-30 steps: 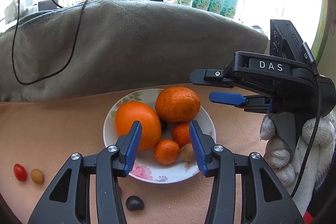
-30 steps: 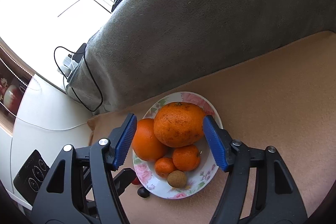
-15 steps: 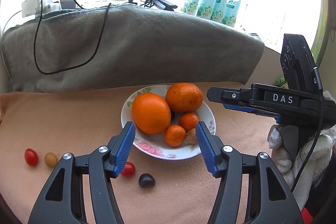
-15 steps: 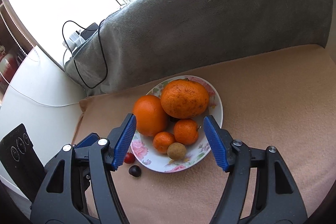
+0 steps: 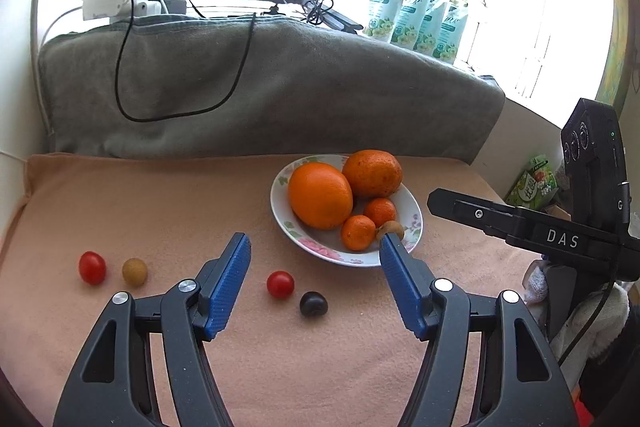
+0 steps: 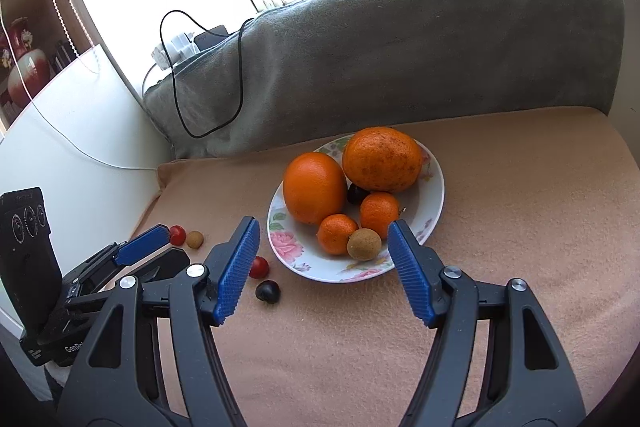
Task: Organize fruits
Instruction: 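Withdraw both tools from the plate, then move the left tool to the brown round fruit while the right tool approaches the dark plum, then close the left tool on the brown fruit while the right tool grasps the dark plum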
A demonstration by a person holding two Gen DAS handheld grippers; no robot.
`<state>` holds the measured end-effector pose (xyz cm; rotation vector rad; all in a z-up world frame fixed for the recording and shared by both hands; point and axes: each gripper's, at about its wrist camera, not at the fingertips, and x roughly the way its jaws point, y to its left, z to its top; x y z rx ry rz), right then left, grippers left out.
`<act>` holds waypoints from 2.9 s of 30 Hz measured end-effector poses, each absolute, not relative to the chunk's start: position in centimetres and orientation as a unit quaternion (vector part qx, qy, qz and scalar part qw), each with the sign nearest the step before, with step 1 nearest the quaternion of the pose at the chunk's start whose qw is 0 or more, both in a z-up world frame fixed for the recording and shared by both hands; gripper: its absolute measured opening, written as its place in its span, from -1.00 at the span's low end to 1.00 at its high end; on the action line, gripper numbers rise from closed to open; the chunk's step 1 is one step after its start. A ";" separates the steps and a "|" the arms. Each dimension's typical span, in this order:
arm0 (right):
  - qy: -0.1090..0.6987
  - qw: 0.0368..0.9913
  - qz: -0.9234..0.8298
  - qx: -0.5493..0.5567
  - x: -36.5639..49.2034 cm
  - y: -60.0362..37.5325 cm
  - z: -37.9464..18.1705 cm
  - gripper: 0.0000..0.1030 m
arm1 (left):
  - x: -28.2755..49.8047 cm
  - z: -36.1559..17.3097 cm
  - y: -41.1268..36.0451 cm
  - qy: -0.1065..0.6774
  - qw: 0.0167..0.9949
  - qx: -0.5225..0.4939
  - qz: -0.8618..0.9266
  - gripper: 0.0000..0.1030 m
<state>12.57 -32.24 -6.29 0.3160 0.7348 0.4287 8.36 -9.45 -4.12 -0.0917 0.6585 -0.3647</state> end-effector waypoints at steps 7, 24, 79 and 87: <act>0.346 0.908 0.207 0.114 10.5 -30.3 -6.3 0.35 | 7.7 -5.1 -6.8 0.328 0.930 -0.050 -0.156 0.35; 0.346 0.916 0.199 0.040 8.0 -26.8 -8.5 0.70 | 5.7 -8.3 1.0 0.358 0.929 -0.066 -0.066 0.51; 0.436 0.865 0.247 0.022 13.2 -21.5 -13.3 -0.12 | 14.7 -12.6 1.8 0.411 0.908 -0.042 -0.073 -0.27; 0.439 0.863 0.250 0.003 13.5 -20.3 -13.6 -0.23 | 15.6 -13.1 2.1 0.422 0.902 -0.051 -0.076 -0.33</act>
